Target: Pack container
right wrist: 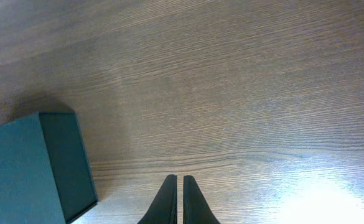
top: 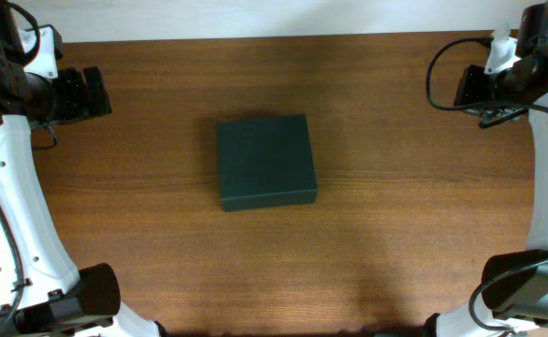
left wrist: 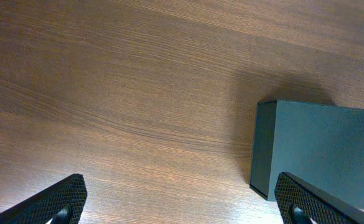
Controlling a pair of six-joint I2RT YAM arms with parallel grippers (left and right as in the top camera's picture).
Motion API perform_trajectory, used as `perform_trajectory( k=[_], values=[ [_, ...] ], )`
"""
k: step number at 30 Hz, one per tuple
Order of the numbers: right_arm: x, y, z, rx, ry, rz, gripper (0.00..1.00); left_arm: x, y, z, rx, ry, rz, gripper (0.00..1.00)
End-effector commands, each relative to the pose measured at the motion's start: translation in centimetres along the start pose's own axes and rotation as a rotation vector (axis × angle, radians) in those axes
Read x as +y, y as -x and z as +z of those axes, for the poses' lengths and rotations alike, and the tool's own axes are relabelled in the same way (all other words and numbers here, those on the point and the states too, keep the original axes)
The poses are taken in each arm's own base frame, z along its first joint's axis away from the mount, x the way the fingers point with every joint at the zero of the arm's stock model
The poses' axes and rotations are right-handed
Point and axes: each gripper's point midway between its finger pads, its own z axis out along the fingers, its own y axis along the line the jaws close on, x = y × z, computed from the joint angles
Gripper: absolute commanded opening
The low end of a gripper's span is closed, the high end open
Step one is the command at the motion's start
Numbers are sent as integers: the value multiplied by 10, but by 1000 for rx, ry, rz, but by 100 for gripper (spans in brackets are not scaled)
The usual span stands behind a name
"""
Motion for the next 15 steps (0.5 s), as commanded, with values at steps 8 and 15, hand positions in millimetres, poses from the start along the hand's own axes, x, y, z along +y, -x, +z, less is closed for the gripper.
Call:
perform_trajectory(
  k=[8,15],
  values=[
    [3,-2,-1,10,-2,-24,4,5,-2,4,17,27,-5,99],
    [2,-8,-1,32,-4,-19,99,5,-2,4,17,27,-5,99]
  ],
)
